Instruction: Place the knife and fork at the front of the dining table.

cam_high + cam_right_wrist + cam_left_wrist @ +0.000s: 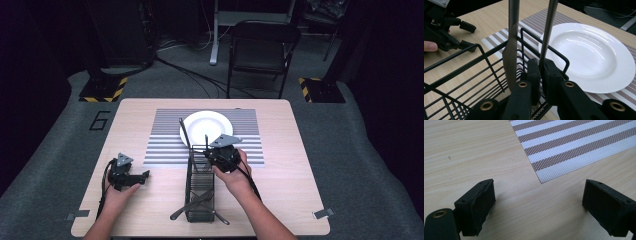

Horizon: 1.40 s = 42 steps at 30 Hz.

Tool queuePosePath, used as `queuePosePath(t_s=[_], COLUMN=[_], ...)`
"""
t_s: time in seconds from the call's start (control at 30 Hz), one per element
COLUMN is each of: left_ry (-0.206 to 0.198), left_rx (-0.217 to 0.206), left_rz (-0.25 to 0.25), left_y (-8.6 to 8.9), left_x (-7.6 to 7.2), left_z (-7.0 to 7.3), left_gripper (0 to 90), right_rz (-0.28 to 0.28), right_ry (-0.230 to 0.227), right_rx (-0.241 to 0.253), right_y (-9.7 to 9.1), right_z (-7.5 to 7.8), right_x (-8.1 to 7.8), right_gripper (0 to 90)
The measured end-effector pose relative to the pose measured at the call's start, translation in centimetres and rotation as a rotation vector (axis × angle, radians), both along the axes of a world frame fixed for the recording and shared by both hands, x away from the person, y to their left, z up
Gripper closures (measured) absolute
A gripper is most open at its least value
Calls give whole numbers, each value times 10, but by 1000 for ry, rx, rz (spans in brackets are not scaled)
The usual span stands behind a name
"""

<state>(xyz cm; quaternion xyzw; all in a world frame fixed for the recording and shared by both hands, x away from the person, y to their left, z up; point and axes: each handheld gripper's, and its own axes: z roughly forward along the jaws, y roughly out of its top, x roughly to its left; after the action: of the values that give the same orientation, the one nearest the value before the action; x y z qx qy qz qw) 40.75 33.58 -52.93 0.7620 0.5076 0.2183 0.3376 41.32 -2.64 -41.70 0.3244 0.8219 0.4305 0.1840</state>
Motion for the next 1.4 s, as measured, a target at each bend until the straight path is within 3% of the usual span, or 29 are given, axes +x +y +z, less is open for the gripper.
queuePosePath(t_s=[0.67,0.7,0.97,1.4], left_ry=[0,0,-1,-1], left_rx=[1,1,1,0], left_rz=[1,1,1,2], left_y=[0,0,0,0], left_x=[0,0,0,0], left_z=[0,0,0,0], left_gripper=[109,109,109,109], right_rz=[11,14,12,39], right_ry=[38,55,55,69], right_rx=[10,30,42,37], right_y=[2,1,-2,-3], right_z=[1,2,8,28], right_x=[3,4,4,1], right_gripper=[873,873,874,873])
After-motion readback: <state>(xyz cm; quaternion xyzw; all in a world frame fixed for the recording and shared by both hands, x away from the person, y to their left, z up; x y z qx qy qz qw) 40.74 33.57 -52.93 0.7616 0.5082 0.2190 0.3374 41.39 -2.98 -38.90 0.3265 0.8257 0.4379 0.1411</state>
